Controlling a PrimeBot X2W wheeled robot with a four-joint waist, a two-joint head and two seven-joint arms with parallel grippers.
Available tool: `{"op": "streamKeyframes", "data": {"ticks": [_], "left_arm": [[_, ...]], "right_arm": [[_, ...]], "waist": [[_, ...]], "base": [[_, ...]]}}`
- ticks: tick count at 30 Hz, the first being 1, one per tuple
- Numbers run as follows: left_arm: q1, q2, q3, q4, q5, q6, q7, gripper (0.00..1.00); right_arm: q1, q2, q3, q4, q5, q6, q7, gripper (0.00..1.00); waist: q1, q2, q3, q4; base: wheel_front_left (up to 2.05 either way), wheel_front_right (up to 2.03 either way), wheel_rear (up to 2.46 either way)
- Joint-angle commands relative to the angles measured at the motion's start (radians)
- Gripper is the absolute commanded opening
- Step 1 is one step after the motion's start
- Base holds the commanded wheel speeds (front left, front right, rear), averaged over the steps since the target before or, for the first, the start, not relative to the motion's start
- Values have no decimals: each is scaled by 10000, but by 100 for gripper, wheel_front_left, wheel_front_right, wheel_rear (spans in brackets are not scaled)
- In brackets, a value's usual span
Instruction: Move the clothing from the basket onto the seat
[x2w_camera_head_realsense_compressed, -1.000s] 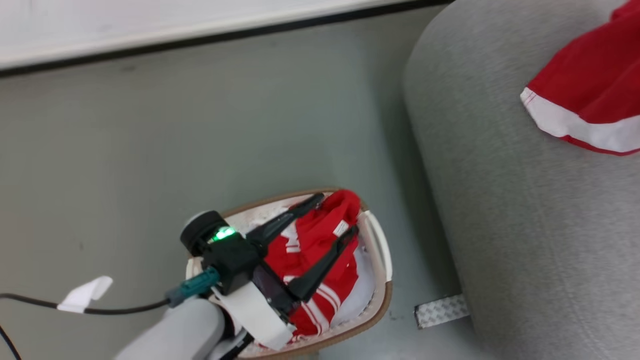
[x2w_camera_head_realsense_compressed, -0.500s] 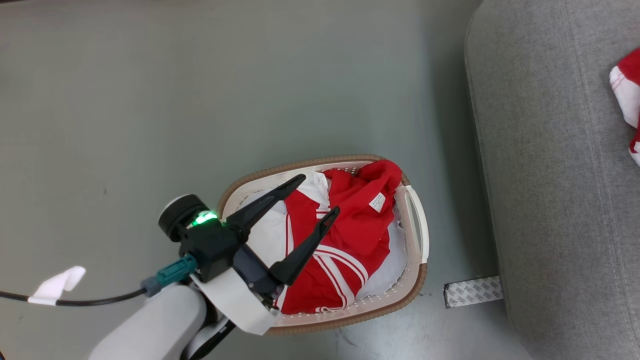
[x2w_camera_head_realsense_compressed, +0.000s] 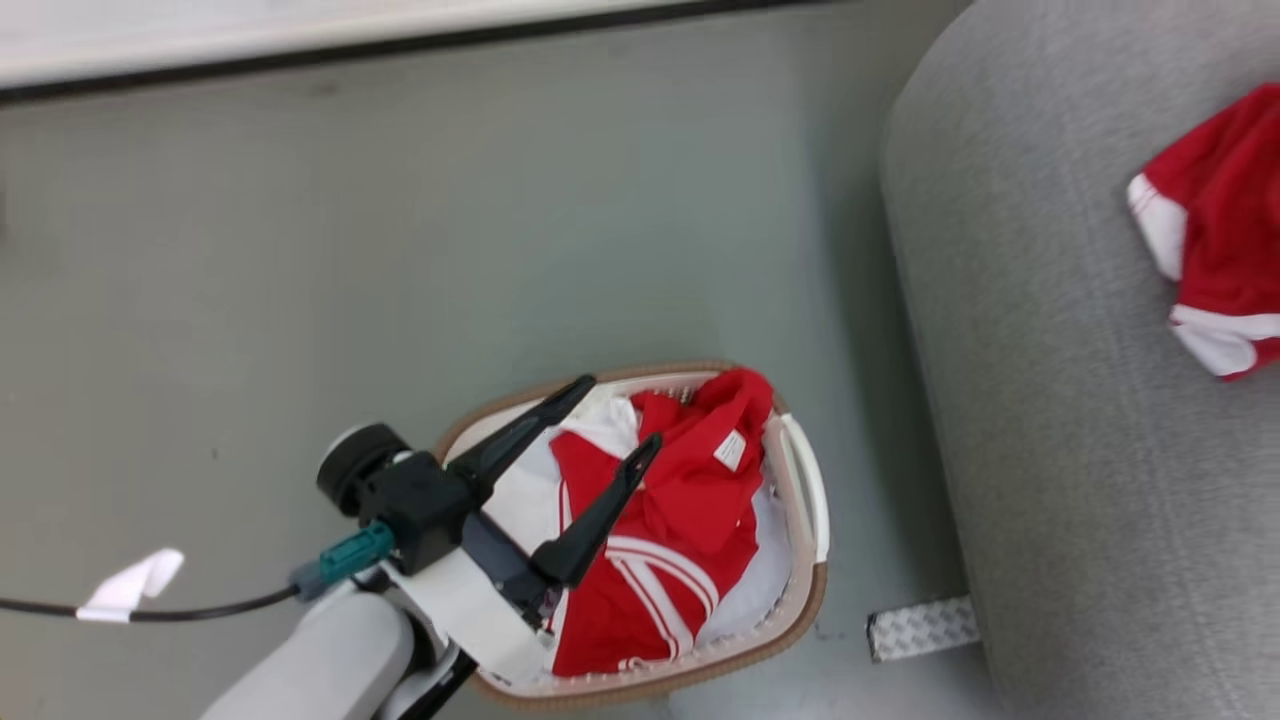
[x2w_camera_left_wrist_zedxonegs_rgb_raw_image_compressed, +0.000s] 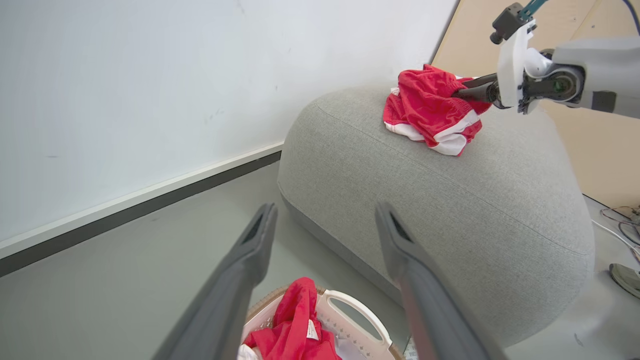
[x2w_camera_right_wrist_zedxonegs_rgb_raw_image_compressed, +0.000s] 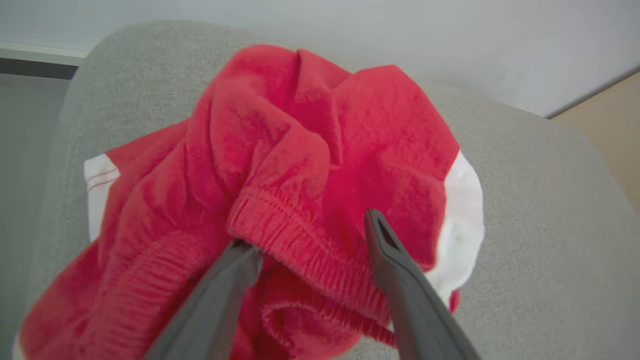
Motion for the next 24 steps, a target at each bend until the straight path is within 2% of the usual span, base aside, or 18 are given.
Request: {"op": "streamKeyframes", "data": {"ticks": [1, 2, 5, 12, 17, 19, 24], "left_arm": [[186, 5, 38, 68, -87, -6, -2, 100], [446, -92, 143, 228, -108, 48, -3, 100], [729, -205, 230, 366, -168, 114, -3, 100], [1643, -665, 670, 725, -319, 354, -3, 100], [2099, -947, 1093, 864, -332, 568, -4, 100], [2252, -1021, 1356, 878, -361, 685, -4, 100], [2629, -1091, 2134, 898, -439, 995, -4, 100]], "right_arm": [[145, -79, 102, 95, 75, -24, 163, 100], [281, -141, 671, 292, 345, -24, 621, 100], [313, -341, 1164, 315, 624, -25, 933, 100], [873, -1049, 3195, -132, 2042, -25, 1601, 100], [1271, -1554, 4418, -1202, 3290, -25, 1253, 100], [1349, -1669, 4536, -1706, 3604, -25, 885, 100], [2002, -1418, 4456, -3081, 4252, -25, 45, 100]], "waist": [[-1, 0, -499, -195], [-1, 0, -996, -319], [-1, 0, -1485, -415], [-1, 0, -3106, -609], [-1, 0, -4027, -517], [-1, 0, -4327, -421], [-1, 0, -4875, -92]], "base": [[0, 0, 0], [0, 0, 0], [0, 0, 0], [0, 0, 0], [0, 0, 0], [0, 0, 0], [0, 0, 0]]}}
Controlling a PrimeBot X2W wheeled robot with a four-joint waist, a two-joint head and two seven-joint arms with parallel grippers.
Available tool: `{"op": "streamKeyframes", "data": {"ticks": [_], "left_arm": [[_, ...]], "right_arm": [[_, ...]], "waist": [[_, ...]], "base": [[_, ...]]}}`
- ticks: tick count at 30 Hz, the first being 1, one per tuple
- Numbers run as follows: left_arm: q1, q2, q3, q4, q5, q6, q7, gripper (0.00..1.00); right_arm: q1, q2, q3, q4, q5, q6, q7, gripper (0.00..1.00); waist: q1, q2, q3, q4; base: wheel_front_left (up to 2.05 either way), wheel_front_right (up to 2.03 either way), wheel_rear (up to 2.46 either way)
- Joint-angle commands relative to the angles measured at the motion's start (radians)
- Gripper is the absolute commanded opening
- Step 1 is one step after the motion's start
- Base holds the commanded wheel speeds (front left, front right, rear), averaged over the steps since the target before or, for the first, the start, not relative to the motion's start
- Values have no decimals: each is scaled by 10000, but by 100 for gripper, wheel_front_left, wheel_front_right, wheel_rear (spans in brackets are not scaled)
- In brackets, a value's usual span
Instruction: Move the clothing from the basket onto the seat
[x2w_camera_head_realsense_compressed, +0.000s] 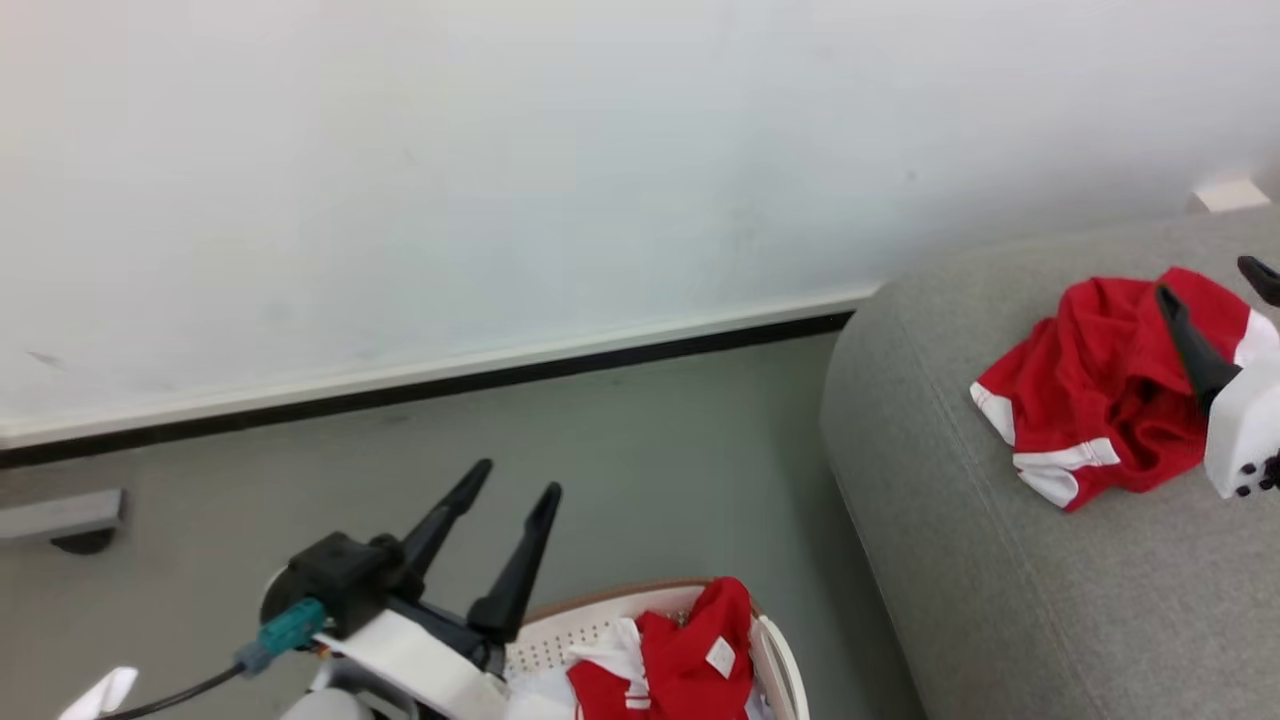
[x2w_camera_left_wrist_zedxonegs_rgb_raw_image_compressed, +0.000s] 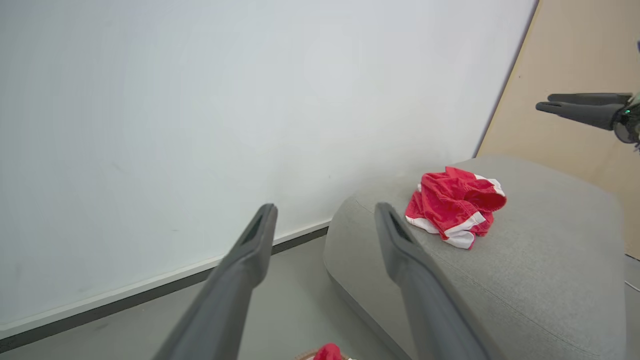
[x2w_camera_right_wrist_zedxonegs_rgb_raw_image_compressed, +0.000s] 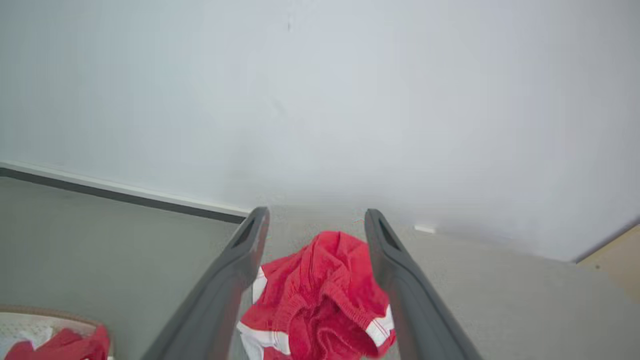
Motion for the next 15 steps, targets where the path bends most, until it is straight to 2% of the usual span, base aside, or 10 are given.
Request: {"op": "streamKeyframes", "data": {"ticks": [1, 7, 15], "left_arm": [[170, 41, 194, -19, -71, 70, -4, 100], [650, 167, 1297, -184, 49, 331, -4, 100], [1451, -97, 2518, -244, 540, 325, -4, 100]], "right_arm": [[246, -21, -93, -265, 129, -25, -134, 100], [1365, 554, -840, -2069, 118, -24, -807, 100], [3681, 2284, -2003, -3812, -1085, -24, -1985, 100]], "waist": [[3, 0, -287, 283], [3, 0, -416, 676], [3, 0, -446, 1029]], "base": [[0, 0, 0], [0, 0, 0], [0, 0, 0]]}}
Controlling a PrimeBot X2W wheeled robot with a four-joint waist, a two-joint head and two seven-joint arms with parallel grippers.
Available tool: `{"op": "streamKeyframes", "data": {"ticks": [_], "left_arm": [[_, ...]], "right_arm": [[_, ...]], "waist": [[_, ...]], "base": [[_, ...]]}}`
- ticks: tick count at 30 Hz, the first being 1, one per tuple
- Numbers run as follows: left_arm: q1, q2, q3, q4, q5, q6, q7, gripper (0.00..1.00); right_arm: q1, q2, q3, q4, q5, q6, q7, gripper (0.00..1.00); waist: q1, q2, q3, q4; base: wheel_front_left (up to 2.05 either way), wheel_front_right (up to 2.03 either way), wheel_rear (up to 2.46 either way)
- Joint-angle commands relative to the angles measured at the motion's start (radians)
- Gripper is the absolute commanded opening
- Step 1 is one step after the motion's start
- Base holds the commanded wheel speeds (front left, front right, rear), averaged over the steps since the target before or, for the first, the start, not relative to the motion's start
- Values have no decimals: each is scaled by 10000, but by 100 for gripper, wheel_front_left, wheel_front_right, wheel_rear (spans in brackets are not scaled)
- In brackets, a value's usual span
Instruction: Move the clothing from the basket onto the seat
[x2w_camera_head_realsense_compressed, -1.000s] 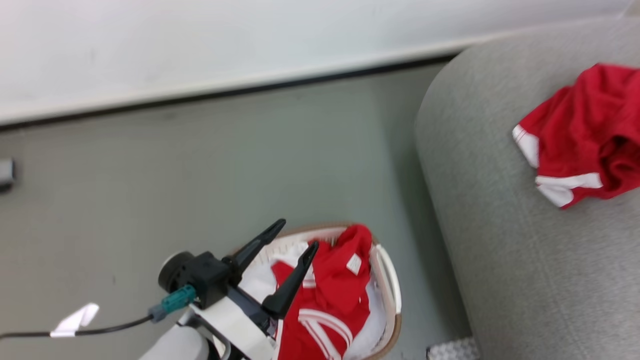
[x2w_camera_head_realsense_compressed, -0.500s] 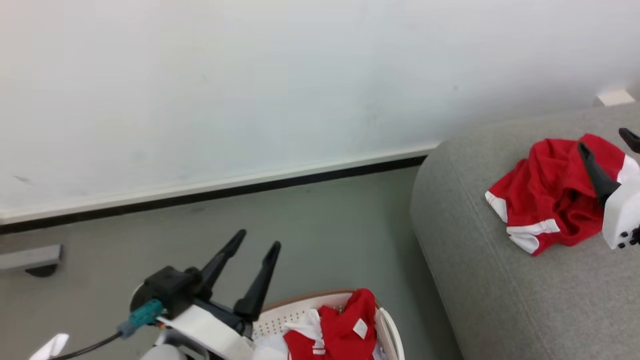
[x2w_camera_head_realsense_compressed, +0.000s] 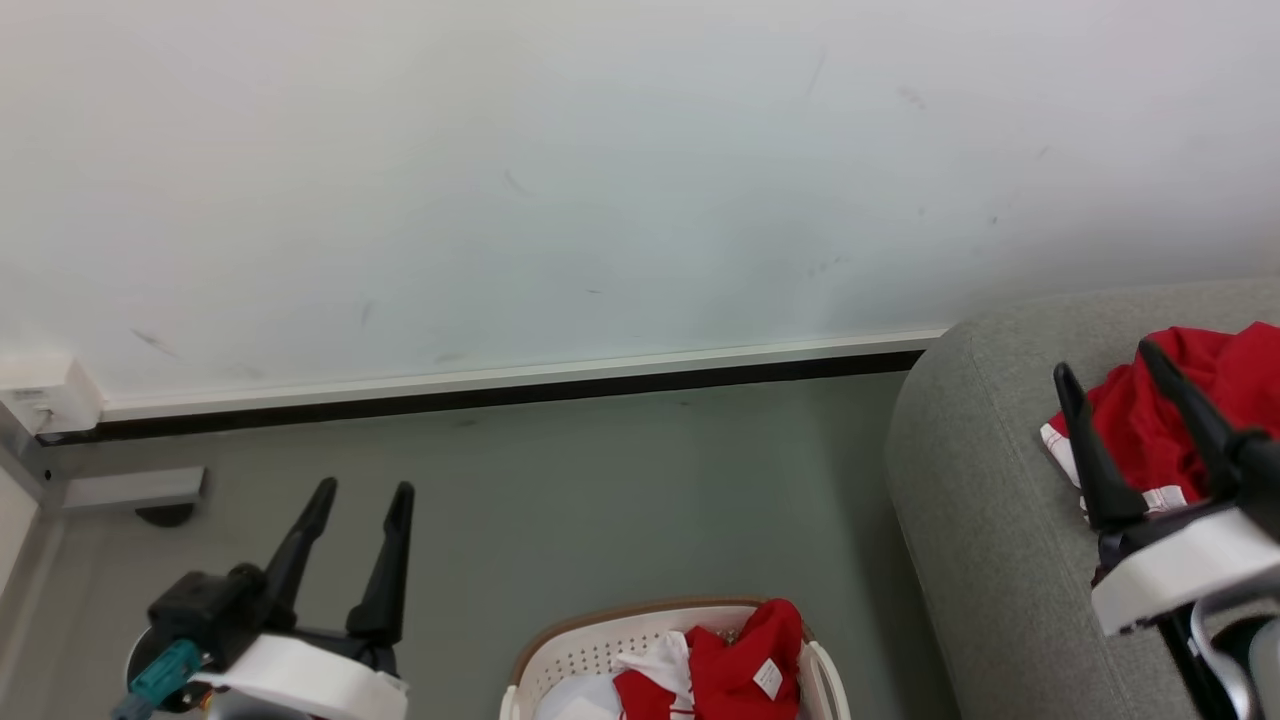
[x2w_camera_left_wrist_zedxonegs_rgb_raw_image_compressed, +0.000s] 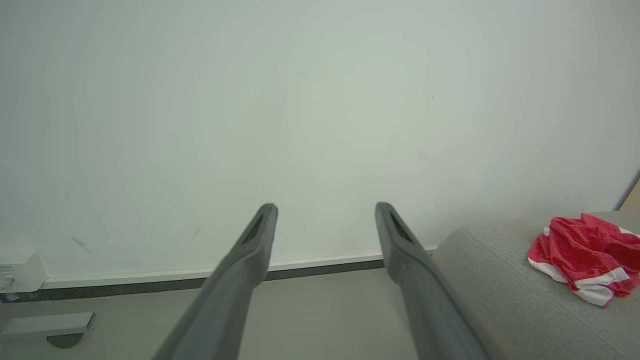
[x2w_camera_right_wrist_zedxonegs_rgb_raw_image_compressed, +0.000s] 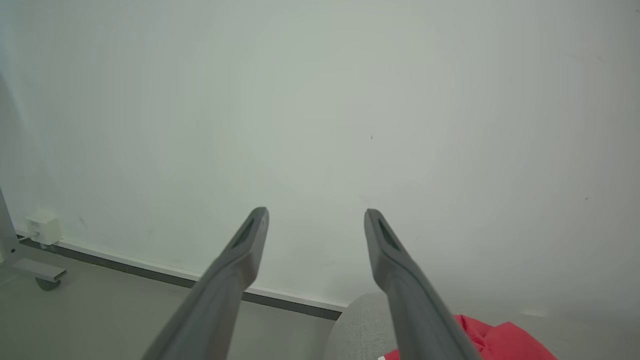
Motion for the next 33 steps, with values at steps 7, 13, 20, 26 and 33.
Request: {"op": "streamKeyframes", "data": {"ticks": [7, 13, 20, 26, 33], "left_arm": [[925, -804, 1438, -303, 634, -99, -4, 100], [1664, -1646, 2699, -379, 1434, -548, -4, 100], [1916, -2210, 3410, -275, 2053, -1021, -4, 100], [1742, -2419, 3647, -167, 2332, -1244, -4, 100], [1795, -2542, 3720, -215, 2550, -1314, -4, 100]], "right_arm": [[1794, 1379, -532, -592, -775, -23, -1466, 100], [2704, 1904, -527, -206, -1012, -24, -2507, 100], [2698, 2007, -408, 607, -959, -24, -2931, 100], [2509, 2065, -354, 999, -927, -22, -3081, 100], [2409, 2086, -280, 1141, -882, -22, -3141, 100]], "waist": [[2, 0, 52, 62], [2, 0, 87, -144], [2, 0, 113, -221], [2, 0, 107, -178], [2, 0, 99, -159]], "base": [[0, 0, 0], [0, 0, 0], [0, 0, 0], [0, 0, 0], [0, 0, 0]]}}
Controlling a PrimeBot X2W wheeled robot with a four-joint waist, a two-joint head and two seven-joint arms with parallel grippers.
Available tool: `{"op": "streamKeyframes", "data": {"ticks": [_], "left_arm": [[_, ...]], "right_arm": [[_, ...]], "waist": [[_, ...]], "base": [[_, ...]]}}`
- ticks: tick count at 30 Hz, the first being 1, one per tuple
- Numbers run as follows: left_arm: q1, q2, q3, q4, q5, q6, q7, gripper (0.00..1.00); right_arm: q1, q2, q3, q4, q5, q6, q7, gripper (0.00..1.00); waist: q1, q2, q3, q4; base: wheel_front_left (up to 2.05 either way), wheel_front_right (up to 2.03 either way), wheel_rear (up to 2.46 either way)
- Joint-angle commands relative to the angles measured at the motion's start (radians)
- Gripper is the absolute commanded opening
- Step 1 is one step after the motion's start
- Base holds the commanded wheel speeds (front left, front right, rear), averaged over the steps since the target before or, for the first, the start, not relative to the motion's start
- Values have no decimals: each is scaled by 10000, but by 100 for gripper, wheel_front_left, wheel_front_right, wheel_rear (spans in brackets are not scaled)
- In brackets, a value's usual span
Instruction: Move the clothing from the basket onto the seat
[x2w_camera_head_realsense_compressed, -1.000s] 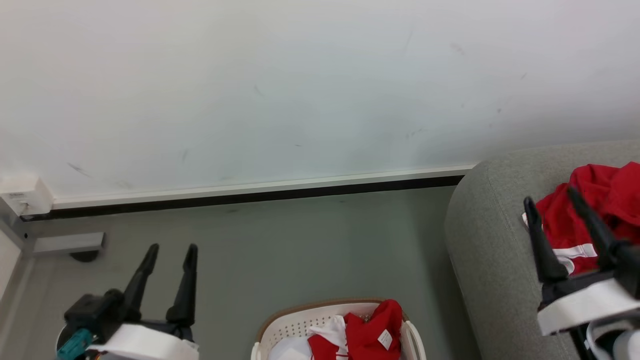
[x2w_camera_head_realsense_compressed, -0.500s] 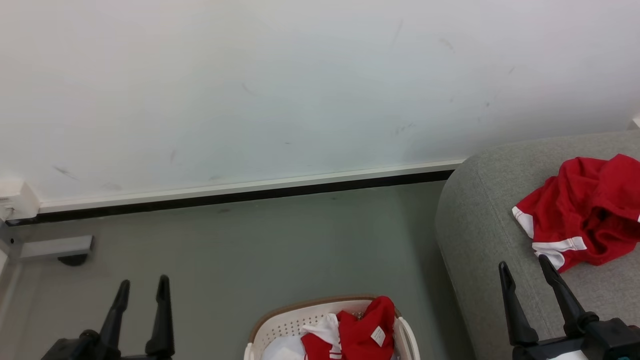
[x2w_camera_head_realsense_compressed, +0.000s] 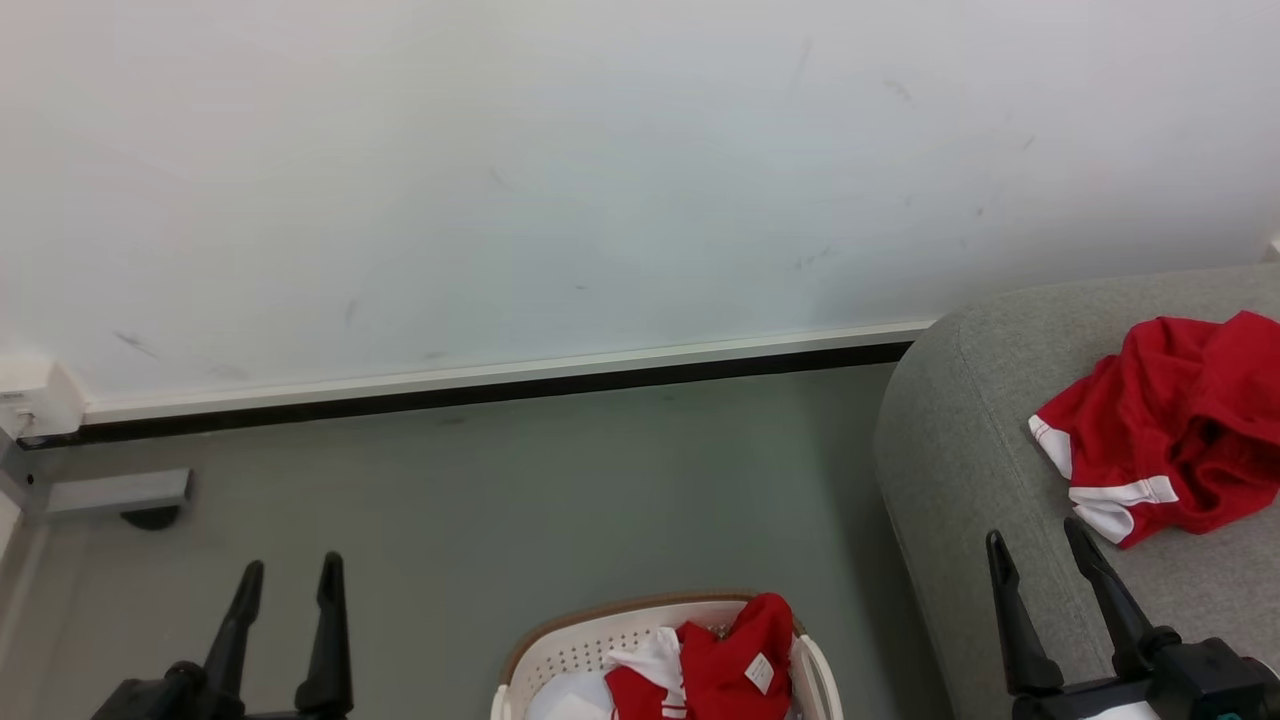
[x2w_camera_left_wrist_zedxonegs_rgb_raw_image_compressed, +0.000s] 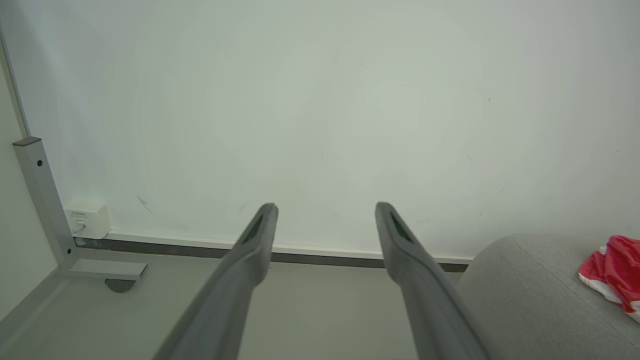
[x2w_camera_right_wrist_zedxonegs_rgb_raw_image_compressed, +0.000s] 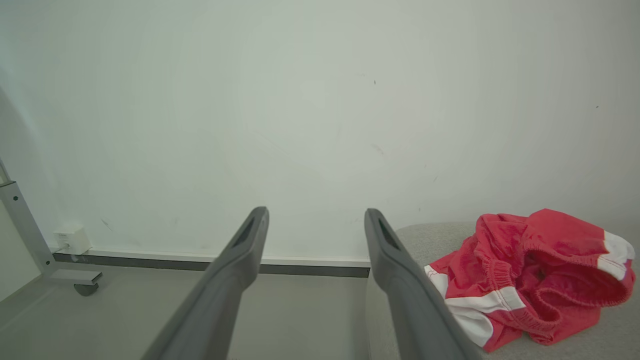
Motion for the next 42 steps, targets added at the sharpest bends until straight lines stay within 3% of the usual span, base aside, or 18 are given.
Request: {"op": "streamKeyframes", "data": {"ticks": [1, 21, 34, 42], "left_arm": [[30, 3, 58, 20, 118, -29, -4, 100], [-193, 142, -121, 158, -26, -58, -4, 100], [-774, 585, -1451, 951, -156, -41, -3, 100], [-1734, 1189, -3066, 2312, -389, -40, 58, 100]], "right_arm": [[-110, -20, 0, 20, 132, -22, -44, 100], [-257, -68, 27, 81, 293, -22, -82, 100], [-548, -471, -502, 182, 427, -22, -89, 100], [-883, -373, -755, 102, 483, -22, -92, 100]], "waist": [[0, 0, 6, 9], [0, 0, 75, -191], [0, 0, 629, -925], [0, 0, 1286, -1501]], "base": [[0, 0, 0], [0, 0, 0], [0, 0, 0], [0, 0, 0]]}}
